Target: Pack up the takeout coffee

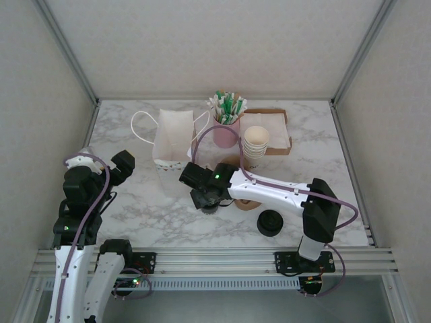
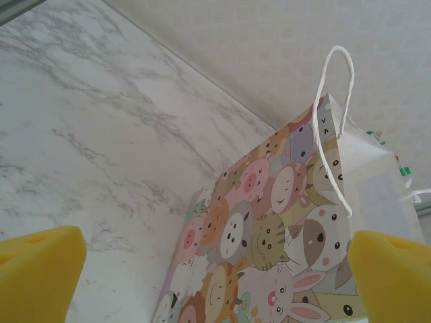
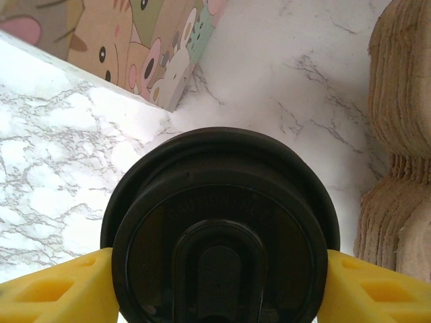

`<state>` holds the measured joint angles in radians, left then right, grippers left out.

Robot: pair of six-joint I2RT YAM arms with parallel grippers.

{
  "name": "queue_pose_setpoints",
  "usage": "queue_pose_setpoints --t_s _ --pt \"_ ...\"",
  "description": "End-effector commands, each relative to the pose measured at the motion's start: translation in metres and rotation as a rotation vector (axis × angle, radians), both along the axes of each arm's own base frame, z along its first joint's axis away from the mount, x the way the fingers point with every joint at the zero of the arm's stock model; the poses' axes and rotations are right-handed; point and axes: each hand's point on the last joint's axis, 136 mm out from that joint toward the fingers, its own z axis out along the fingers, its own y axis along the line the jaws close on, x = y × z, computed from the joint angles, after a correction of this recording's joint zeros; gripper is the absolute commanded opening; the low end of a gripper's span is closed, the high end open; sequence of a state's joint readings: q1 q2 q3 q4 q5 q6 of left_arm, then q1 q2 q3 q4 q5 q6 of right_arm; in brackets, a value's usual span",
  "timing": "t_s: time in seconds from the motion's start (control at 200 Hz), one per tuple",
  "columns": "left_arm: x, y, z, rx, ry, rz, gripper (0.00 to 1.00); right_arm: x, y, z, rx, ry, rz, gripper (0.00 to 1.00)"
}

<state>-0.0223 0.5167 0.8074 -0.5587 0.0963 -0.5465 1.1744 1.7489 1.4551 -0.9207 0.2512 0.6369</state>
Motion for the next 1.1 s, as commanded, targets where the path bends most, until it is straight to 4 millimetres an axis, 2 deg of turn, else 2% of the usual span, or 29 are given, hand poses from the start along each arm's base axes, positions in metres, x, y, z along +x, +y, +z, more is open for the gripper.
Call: queue_pose_setpoints --t_s 0.0,0.16,0.31,0.606,0.911,1.096 --pt "-0.002 0.003 0.001 -0.001 -0.009 0.016 1.0 -0.033 -0.031 -0.047 -0.195 0.153 0.028 0.67" --pt "-0.001 0.004 0.0 -0.001 -0.005 0.019 1.0 -0.032 -0.016 -0.024 -0.079 0.121 0.051 0.67" --pt "-0.001 0.004 0.0 -0.001 -0.004 0.017 1.0 -0.036 -0.017 -0.014 -0.047 0.113 0.063 0.67" --pt "-0.001 0.003 -0.001 -0.003 -0.002 0.015 1.0 -0.05 -0.017 -0.005 -0.029 0.103 0.096 0.68" --pt "-0.001 0.003 -0.001 -0.003 -0.001 0.016 1.0 -0.054 -0.037 -0.005 -0.087 0.102 0.087 0.7" --pt "-0.001 0.003 -0.001 -0.003 0.002 0.016 1.0 -0.061 -0.038 -0.001 -0.074 0.114 0.095 0.7"
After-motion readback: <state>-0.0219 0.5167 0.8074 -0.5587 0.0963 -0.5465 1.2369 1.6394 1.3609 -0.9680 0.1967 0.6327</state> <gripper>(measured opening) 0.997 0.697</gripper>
